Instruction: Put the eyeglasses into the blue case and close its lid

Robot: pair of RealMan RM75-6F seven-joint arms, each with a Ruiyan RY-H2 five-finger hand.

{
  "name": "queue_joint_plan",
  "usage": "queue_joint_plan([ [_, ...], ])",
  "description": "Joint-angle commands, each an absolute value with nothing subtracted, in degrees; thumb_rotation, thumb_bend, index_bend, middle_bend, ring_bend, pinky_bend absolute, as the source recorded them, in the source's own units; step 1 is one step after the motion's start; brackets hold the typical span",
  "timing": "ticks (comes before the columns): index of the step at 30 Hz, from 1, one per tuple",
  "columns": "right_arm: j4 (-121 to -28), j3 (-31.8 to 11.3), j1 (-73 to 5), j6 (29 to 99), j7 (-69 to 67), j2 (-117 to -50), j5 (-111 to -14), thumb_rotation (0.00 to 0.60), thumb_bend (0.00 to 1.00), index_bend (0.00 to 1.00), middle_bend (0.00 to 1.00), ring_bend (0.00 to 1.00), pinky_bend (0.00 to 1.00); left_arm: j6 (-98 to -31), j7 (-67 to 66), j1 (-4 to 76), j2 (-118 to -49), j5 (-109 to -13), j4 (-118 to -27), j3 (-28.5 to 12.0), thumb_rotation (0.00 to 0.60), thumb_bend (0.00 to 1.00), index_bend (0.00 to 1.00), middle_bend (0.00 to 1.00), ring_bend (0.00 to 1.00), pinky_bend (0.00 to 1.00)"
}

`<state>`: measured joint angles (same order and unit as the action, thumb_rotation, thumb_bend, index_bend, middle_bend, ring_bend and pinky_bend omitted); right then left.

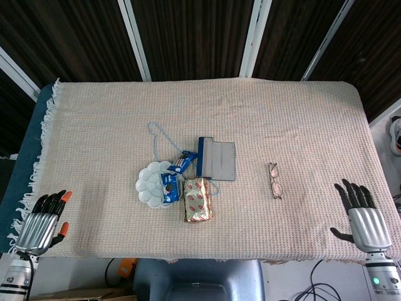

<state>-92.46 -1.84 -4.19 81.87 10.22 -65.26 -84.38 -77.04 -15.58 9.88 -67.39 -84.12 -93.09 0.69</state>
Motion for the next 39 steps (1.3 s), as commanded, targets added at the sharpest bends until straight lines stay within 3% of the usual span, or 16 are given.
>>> queue_joint_plan([
  [1, -92.49, -1.84, -4.21, 81.74, 10.12, -65.2, -84.28, 0.6, 0.22, 0.0, 0.0, 0.0, 0.0, -77.15, -15.31, 9.9, -67.49, -84.34, -93.01, 0.66, 0.6, 0.44, 0.0, 0.04, 0.08, 0.12],
  [5, -92.3, -2.0, -4.3, 81.51, 10.05, -65.21, -83.91, 0.6, 0.22, 0.0, 0.0, 0.0, 0.0, -77.99, -14.81, 9.87, -68.0, -84.99, -92.34, 0.39, 0.6, 0.44, 0.0, 0.0, 0.01, 0.12],
  [13, -87.24, -4.32, -8.25, 78.05, 10.03, -66.59, -83.9, 0.6, 0.22, 0.02, 0.0, 0.0, 0.0, -80.56, -10.48, 9.24, -68.14, -86.27, -90.4, -0.27, 0.6, 0.44, 0.0, 0.0, 0.0, 0.11],
  [21, -72.4, -6.07, -21.77, 66.28, 15.41, -69.13, -90.68, 0.6, 0.22, 0.22, 0.0, 0.0, 0.0, -81.11, -10.24, 8.83, -67.97, -85.47, -90.49, -0.76, 0.6, 0.44, 0.0, 0.0, 0.0, 0.11],
  [31, -56.64, -0.86, -31.76, 61.8, 9.17, -75.13, -101.68, 0.6, 0.23, 0.39, 0.0, 0.0, 0.0, -80.0, -11.61, 9.14, -68.19, -84.19, -90.52, -1.13, 0.6, 0.44, 0.0, 0.0, 0.0, 0.11],
  [39, -47.75, 2.07, -35.62, 61.16, 4.73, -80.84, -104.62, 0.6, 0.3, 0.47, 0.0, 0.0, 0.0, -79.44, -12.05, 9.41, -68.27, -83.79, -90.62, -1.29, 0.6, 0.44, 0.0, 0.0, 0.0, 0.11],
])
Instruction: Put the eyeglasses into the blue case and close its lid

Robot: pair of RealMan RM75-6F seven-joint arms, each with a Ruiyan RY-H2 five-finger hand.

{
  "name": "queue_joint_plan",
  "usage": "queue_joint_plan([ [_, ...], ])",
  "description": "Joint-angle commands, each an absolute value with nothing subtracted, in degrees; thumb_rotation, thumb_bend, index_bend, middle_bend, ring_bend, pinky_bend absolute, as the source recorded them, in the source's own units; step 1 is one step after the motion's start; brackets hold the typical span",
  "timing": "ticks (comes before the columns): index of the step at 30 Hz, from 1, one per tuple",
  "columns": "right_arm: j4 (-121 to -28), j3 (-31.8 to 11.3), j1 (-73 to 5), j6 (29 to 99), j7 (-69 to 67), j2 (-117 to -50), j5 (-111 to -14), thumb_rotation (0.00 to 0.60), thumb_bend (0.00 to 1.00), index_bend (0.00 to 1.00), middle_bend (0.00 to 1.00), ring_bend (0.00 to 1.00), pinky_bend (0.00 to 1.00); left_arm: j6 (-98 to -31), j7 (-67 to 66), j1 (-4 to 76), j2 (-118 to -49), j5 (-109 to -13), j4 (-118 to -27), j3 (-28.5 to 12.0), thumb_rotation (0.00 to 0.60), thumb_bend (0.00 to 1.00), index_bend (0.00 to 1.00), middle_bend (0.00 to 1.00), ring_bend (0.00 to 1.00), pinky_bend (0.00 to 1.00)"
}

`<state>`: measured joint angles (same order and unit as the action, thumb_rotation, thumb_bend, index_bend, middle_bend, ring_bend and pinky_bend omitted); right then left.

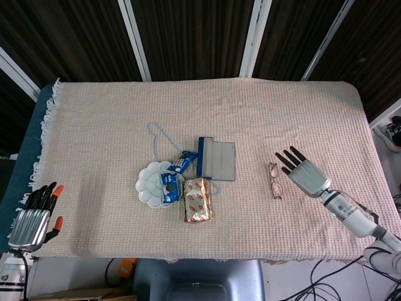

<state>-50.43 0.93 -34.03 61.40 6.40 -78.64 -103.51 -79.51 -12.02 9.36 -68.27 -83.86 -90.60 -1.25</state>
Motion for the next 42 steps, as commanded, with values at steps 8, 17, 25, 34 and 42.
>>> queue_joint_plan([
  [8, -44.7, 3.52, -38.2, 59.71, 4.41, -83.1, -104.96, 0.6, 0.3, 0.43, 0.0, 0.0, 0.0, -79.42, -11.72, 9.48, -68.21, -83.7, -90.59, -1.43, 0.6, 0.44, 0.0, 0.0, 0.0, 0.11],
  [17, -47.02, 4.34, -40.03, 56.92, 7.37, -82.44, -103.77, 0.6, 0.3, 0.38, 0.0, 0.0, 0.0, -79.58, -11.29, 9.46, -68.07, -83.86, -90.58, -1.44, 0.6, 0.44, 0.0, 0.0, 0.0, 0.11],
  [25, -49.0, 4.65, -40.59, 53.98, 10.14, -81.86, -101.76, 0.6, 0.3, 0.38, 0.0, 0.0, 0.0, -79.75, -11.02, 9.45, -68.04, -84.13, -90.56, -1.41, 0.6, 0.44, 0.0, 0.0, 0.0, 0.11],
  [34, -49.92, 5.83, -39.19, 53.17, 10.82, -80.89, -99.9, 0.6, 0.3, 0.38, 0.0, 0.0, 0.0, -79.73, -11.14, 9.47, -68.08, -84.24, -90.61, -1.35, 0.6, 0.44, 0.0, 0.0, 0.0, 0.11],
  [42, -51.68, 7.48, -36.73, 56.77, 10.92, -78.66, -100.33, 0.6, 0.3, 0.4, 0.0, 0.0, 0.0, -79.48, -11.12, 9.54, -68.03, -84.06, -90.74, -1.37, 0.6, 0.44, 0.0, 0.0, 0.0, 0.11],
])
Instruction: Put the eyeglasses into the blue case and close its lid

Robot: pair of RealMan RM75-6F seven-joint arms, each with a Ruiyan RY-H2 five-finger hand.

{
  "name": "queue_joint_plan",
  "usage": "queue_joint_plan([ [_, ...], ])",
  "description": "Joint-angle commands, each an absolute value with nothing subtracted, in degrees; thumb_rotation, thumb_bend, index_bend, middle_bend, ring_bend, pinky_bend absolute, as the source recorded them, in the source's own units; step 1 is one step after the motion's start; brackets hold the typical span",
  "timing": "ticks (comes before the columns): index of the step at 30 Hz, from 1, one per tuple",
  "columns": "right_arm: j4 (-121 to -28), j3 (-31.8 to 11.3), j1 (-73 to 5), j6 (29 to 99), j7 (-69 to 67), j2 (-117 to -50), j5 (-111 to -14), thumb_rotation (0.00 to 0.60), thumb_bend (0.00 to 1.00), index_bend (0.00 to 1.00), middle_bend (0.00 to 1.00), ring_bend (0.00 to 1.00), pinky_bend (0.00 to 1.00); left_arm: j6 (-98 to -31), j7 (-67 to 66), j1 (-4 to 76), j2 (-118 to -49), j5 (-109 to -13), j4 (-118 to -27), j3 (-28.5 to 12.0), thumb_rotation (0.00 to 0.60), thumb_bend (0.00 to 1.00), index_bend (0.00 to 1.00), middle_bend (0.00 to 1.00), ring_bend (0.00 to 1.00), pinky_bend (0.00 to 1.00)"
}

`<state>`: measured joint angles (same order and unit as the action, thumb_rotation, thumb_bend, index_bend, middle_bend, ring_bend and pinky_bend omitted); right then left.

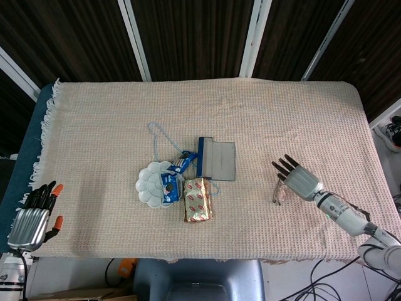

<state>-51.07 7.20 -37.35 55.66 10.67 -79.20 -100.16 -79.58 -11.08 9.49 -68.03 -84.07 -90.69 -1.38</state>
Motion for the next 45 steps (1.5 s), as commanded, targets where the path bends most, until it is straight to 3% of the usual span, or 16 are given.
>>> queue_joint_plan([
  [1, -51.89, 7.47, -36.55, 57.36, 11.08, -78.55, -100.41, 0.6, 0.3, 0.4, 0.0, 0.0, 0.0, -79.44, -11.14, 9.57, -68.03, -84.06, -90.77, -1.37, 0.6, 0.44, 0.0, 0.0, 0.0, 0.11],
  [14, -52.04, 7.2, -37.32, 59.86, 10.58, -79.72, -101.65, 0.6, 0.3, 0.44, 0.0, 0.0, 0.0, -79.43, -10.96, 9.65, -67.98, -84.06, -90.82, -1.44, 0.6, 0.44, 0.0, 0.0, 0.0, 0.11],
  [27, -49.29, 9.56, -38.58, 59.95, 8.64, -81.57, -104.56, 0.6, 0.38, 0.48, 0.0, 0.0, 0.0, -79.24, -11.61, 9.78, -68.24, -84.03, -90.91, -1.38, 0.6, 0.44, 0.0, 0.0, 0.0, 0.11],
  [36, -49.41, 10.89, -37.86, 60.9, 6.5, -81.19, -105.03, 0.6, 0.41, 0.64, 0.02, 0.0, 0.0, -79.4, -11.31, 9.78, -68.17, -84.3, -90.93, -1.32, 0.6, 0.44, 0.0, 0.0, 0.0, 0.11],
  [45, -48.86, 11.35, -37.41, 60.98, 6.78, -80.98, -105.0, 0.6, 0.44, 0.66, 0.03, 0.0, 0.0, -79.44, -11.49, 9.73, -68.23, -84.31, -90.94, -1.26, 0.6, 0.44, 0.0, 0.0, 0.0, 0.11],
])
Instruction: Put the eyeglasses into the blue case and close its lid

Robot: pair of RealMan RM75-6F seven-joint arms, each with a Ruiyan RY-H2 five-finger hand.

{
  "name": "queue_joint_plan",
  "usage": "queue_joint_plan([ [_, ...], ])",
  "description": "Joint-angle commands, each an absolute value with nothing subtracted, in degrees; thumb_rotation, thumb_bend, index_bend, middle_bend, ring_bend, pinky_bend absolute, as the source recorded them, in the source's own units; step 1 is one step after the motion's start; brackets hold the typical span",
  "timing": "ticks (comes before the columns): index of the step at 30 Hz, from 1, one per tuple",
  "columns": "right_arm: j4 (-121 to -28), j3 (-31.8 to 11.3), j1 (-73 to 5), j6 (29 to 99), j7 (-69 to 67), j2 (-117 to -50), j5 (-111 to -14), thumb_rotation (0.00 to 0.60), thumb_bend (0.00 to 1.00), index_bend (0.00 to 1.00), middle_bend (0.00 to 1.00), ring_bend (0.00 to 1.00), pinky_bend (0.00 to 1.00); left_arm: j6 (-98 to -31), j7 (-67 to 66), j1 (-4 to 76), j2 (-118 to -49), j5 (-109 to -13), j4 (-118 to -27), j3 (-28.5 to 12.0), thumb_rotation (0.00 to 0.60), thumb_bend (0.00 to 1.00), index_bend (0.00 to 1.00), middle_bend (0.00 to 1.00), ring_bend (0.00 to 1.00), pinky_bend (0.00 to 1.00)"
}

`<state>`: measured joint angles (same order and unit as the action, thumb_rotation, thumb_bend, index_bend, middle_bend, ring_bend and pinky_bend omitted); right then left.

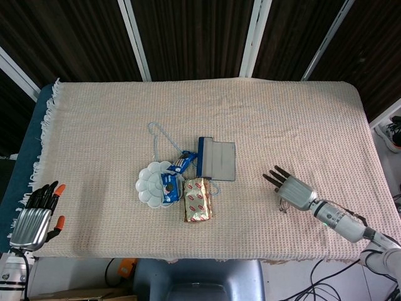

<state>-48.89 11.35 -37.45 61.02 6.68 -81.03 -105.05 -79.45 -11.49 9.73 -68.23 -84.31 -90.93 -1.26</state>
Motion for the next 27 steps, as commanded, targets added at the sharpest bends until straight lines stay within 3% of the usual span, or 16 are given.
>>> queue_joint_plan([
  [1, -48.87, 11.35, -37.41, 60.97, 6.81, -80.97, -104.99, 0.6, 0.44, 0.66, 0.03, 0.0, 0.0, -79.44, -11.5, 9.73, -68.24, -84.32, -90.94, -1.26, 0.6, 0.44, 0.0, 0.0, 0.0, 0.11],
  [8, -49.14, 11.2, -37.32, 60.31, 7.84, -80.53, -104.45, 0.6, 0.44, 0.64, 0.03, 0.0, 0.0, -79.35, -11.58, 9.76, -68.23, -84.23, -91.02, -1.27, 0.6, 0.44, 0.0, 0.0, 0.0, 0.12],
  [20, -49.14, 10.41, -37.85, 59.17, 9.0, -80.49, -103.55, 0.6, 0.57, 0.66, 0.03, 0.0, 0.0, -79.2, -11.54, 9.84, -68.18, -84.22, -91.09, -1.24, 0.6, 0.44, 0.0, 0.0, 0.0, 0.12],
  [27, -48.24, 9.2, -37.8, 59.62, 9.36, -81.55, -102.52, 0.6, 0.58, 0.7, 0.05, 0.0, 0.0, -79.09, -11.31, 9.89, -68.07, -84.36, -91.08, -1.14, 0.6, 0.44, 0.0, 0.0, 0.0, 0.11],
])
